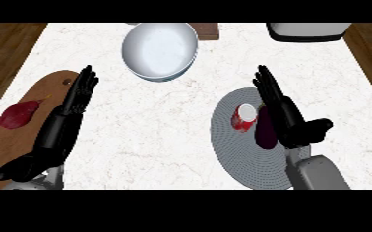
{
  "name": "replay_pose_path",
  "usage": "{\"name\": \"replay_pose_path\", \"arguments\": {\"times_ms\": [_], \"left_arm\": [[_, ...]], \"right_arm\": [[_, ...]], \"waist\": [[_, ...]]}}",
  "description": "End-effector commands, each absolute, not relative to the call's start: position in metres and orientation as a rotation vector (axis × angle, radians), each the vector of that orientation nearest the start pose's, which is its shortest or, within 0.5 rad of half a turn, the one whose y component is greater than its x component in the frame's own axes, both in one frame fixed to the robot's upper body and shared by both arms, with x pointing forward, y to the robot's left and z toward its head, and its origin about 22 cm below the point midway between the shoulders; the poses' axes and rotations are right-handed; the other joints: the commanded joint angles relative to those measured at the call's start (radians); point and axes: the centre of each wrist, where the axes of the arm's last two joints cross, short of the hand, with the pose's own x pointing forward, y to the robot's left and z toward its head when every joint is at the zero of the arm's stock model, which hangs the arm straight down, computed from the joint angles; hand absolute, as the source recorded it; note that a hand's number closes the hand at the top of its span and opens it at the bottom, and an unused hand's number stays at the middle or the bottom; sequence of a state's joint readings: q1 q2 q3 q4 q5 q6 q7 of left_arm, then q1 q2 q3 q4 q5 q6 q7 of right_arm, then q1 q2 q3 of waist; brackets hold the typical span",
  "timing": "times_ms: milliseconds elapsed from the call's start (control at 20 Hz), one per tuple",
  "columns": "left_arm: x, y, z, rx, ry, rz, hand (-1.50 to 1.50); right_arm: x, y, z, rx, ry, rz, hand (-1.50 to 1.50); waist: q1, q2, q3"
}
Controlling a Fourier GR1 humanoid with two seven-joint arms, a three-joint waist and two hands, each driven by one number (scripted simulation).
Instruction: Pick the eggplant from the placemat and place it in the bowl
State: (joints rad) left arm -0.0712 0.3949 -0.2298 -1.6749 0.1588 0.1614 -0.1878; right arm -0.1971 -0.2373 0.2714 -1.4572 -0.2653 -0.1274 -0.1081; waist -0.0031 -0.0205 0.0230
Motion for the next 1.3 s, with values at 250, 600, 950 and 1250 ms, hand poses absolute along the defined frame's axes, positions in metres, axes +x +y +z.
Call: {"name": "replay_pose_path", "arguments": {"times_ms": [250,600,950,1250], "left_arm": [[0.268,0.233,0.042,0.105,-1.661,-0.116,0.0],[0.262,0.233,0.02,0.101,-1.588,-0.099,0.0],[0.273,0.226,0.036,0.067,-1.597,-0.115,0.0],[0.278,0.213,0.027,0.076,-1.593,-0.111,0.0]], "right_arm": [[0.277,-0.197,-0.002,0.028,-1.308,0.235,1.5],[0.238,-0.199,-0.021,-0.453,-1.622,-0.252,-1.5],[0.22,-0.208,0.031,-0.628,-1.681,-0.182,-1.5],[0.232,-0.248,0.088,-0.722,-1.482,-0.081,-1.5]], "waist": [[0.001,0.025,-0.024],[-0.028,0.019,-0.023],[-0.006,0.018,-0.024],[-0.007,0.018,-0.025]]}}
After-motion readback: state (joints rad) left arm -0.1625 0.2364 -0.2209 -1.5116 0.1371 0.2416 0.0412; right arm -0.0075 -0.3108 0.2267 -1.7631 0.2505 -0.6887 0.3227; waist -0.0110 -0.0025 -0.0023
